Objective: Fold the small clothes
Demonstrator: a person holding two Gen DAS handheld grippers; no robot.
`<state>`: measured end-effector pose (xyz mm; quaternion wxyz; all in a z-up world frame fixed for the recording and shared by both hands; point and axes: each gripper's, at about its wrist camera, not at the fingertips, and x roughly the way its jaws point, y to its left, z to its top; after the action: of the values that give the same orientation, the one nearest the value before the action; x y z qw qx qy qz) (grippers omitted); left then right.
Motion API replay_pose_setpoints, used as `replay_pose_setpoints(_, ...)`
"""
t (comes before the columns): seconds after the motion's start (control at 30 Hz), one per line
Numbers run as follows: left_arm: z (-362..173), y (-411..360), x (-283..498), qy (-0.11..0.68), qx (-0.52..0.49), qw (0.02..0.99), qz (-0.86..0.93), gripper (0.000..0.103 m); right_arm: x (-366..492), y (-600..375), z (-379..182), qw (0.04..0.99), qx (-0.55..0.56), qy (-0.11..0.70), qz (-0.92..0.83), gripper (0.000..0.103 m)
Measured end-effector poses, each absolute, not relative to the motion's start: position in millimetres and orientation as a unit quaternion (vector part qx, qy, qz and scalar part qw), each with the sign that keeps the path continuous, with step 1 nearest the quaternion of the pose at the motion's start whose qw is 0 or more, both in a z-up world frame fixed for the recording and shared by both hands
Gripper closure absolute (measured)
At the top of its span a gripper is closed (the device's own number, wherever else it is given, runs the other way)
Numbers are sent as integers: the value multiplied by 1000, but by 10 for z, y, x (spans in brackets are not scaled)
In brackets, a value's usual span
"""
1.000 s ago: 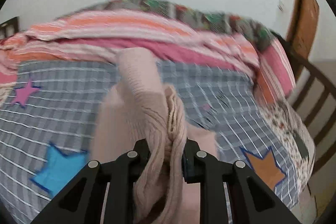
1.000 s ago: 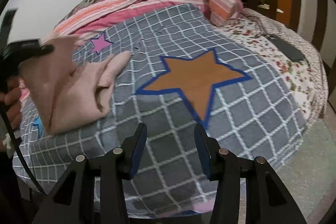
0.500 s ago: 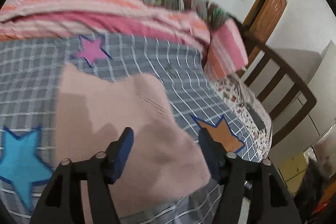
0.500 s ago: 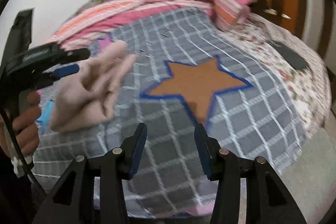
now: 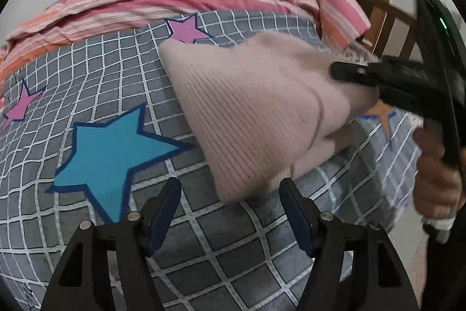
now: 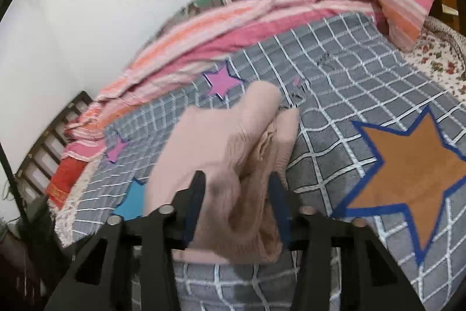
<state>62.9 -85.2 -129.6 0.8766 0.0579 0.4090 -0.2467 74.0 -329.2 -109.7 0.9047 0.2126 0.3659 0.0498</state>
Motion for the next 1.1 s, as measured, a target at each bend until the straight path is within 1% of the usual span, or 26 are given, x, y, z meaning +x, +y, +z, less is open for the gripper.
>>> replay_pose_setpoints(0.03, -1330, -886, 640, 405, 66, 881, -237, 35, 807, -3278, -1155, 900, 209, 379, 46, 96)
replay_pose_setpoints(0.1, -1344, -886, 670, 398, 66, 886, -227, 35, 818, -3286, -1217, 894, 211, 391, 56, 97)
replay_pose_setpoints(0.17, -1341, -831, 697, 400, 37, 883, -243, 35, 646, -3341, -1165, 908, 210, 358, 62, 98)
replay_pose_setpoints(0.23, -1360, -720, 703, 404, 6, 877, -262, 35, 519, -3375, -1206, 913, 200, 351, 60, 98)
replay_pose_setpoints(0.33, -1365, -597, 701, 400, -17, 876, -271, 35, 573, -3392, -1532, 891, 200, 406, 43, 98)
replay_pose_setpoints(0.37, -1349, -542, 684, 395, -20, 879, -267, 35, 572, -3397, -1570, 889, 201, 410, 42, 98)
replay_pose_setpoints(0.4, -1332, -483, 664, 391, -24, 882, -263, 35, 563, -3402, -1549, 890, 201, 407, 43, 95)
replay_pose_setpoints(0.47, -1299, -345, 638, 385, -42, 885, -260, 35, 575, -3405, -1404, 899, 196, 388, 50, 84)
replay_pose_setpoints(0.5, -1287, -295, 633, 383, -48, 886, -258, 35, 609, -3406, -1318, 907, 191, 373, 50, 71)
replay_pose_setpoints(0.53, -1284, -269, 637, 383, -52, 887, -254, 35, 649, -3411, -1272, 912, 187, 364, 46, 61)
replay_pose_setpoints(0.6, -1270, -189, 666, 387, -60, 887, -244, 35, 816, -3417, -1226, 915, 183, 359, 29, 60)
replay_pose_setpoints(0.67, -1255, -128, 689, 388, -70, 887, -241, 35, 1039, -3441, -1246, 906, 205, 370, 23, 61)
replay_pose_setpoints(0.7, -1245, -103, 703, 387, -74, 888, -238, 35, 1131, -3451, -1264, 901, 215, 376, 19, 69)
replay_pose_setpoints(0.73, -1244, -81, 715, 386, -77, 888, -236, 35, 1225, -3454, -1295, 895, 223, 386, 14, 88)
replay_pose_setpoints(0.8, -1240, -46, 735, 385, -79, 891, -229, 35, 1293, -3415, -1256, 896, 217, 386, 21, 89)
replay_pose_setpoints(0.83, -1239, -29, 741, 383, -80, 892, -228, 35, 1227, -3390, -1175, 908, 204, 365, 35, 90)
replay_pose_setpoints(0.9, -1245, -1, 770, 381, -88, 892, -226, 35, 1054, -3403, -1084, 923, 193, 327, 56, 90)
replay_pose_setpoints(0.93, -1252, 10, 780, 381, -91, 892, -226, 35, 985, -3454, -1121, 922, 207, 324, 52, 90)
replay_pose_setpoints(1.0, -1262, 4, 853, 384, -100, 889, -227, 35, 1027, -3513, -1341, 903, 219, 369, 31, 90)
replay_pose_setpoints(1.03, -1256, -10, 886, 385, -102, 889, -226, 35, 1049, -3534, -1451, 897, 219, 384, 25, 88)
replay_pose_setpoints(1.07, -1246, -17, 901, 385, -103, 889, -225, 35, 1028, -3569, -1477, 896, 225, 382, 22, 85)
replay_pose_setpoints(1.1, -1220, -18, 909, 381, -105, 890, -228, 35, 999, -3607, -1459, 895, 234, 378, 23, 69)
